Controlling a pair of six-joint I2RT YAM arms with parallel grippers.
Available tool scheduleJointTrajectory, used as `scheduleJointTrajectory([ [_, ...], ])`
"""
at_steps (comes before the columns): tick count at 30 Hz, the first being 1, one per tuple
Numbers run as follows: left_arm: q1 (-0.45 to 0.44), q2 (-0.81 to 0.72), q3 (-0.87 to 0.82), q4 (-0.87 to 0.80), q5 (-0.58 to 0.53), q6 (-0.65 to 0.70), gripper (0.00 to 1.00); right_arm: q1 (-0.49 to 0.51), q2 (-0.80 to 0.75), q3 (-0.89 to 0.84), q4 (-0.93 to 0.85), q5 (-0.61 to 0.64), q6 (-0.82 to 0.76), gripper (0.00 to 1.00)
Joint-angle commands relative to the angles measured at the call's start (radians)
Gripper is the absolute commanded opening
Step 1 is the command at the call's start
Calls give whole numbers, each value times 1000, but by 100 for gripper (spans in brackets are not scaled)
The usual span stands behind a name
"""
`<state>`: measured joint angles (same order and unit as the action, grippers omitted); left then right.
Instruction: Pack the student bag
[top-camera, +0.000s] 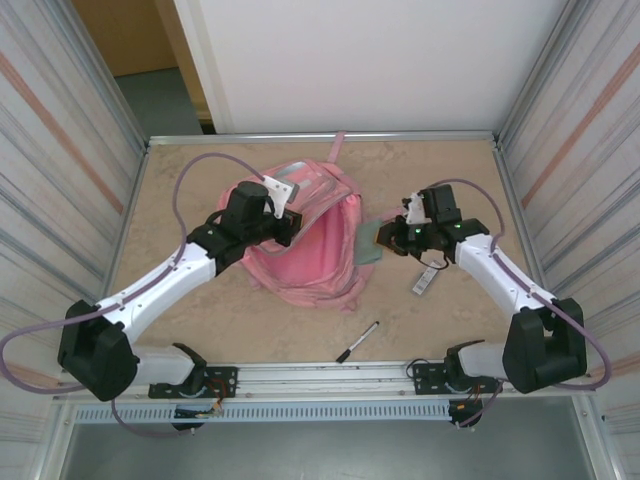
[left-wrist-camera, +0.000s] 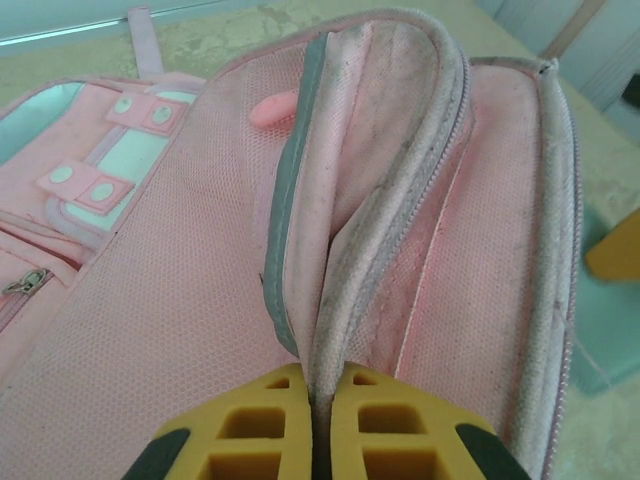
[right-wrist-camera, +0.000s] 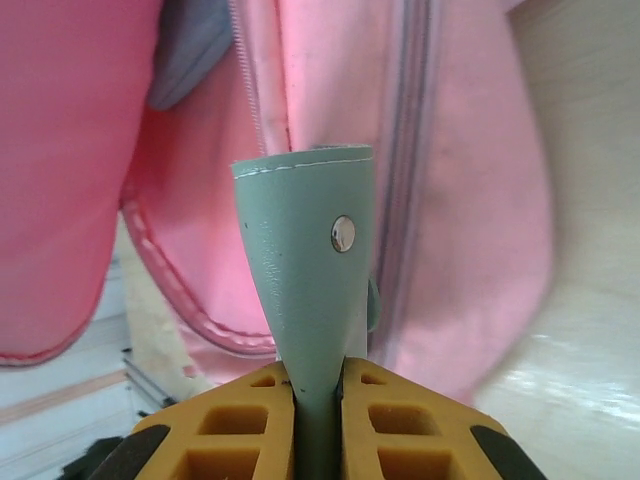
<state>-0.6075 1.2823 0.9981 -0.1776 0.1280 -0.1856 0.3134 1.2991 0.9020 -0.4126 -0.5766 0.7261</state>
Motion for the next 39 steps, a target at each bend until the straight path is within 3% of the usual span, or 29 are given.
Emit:
scheduleJointTrajectory([
  [1, -7, -69, 11, 135, 28, -138, 0, 90, 30, 26, 153, -25, 237, 12],
  [6, -34, -54, 56, 119, 0, -95, 0, 139, 104, 79, 233, 14, 360, 9],
  [12, -31, -43, 61, 90, -72, -47, 0, 96, 29, 131, 21, 133, 217, 9],
  [17, -23, -50, 27, 110, -112, -90, 0, 58, -79, 107, -71, 129, 167, 9],
  [23, -23, 1, 66, 75, -84, -178, 0, 158, -98, 86, 3, 131, 261, 10],
  [27, -23, 5, 70, 143, -17, -198, 0, 224, -31, 63, 162, 185, 360, 15],
  [30, -23, 9, 98, 150, 48, -207, 0, 233, 85, 104, 273, 185, 402, 14],
  [39, -23, -10, 90, 205, 80, -234, 0, 266, 408, 205, 488, 273, 550, 14],
])
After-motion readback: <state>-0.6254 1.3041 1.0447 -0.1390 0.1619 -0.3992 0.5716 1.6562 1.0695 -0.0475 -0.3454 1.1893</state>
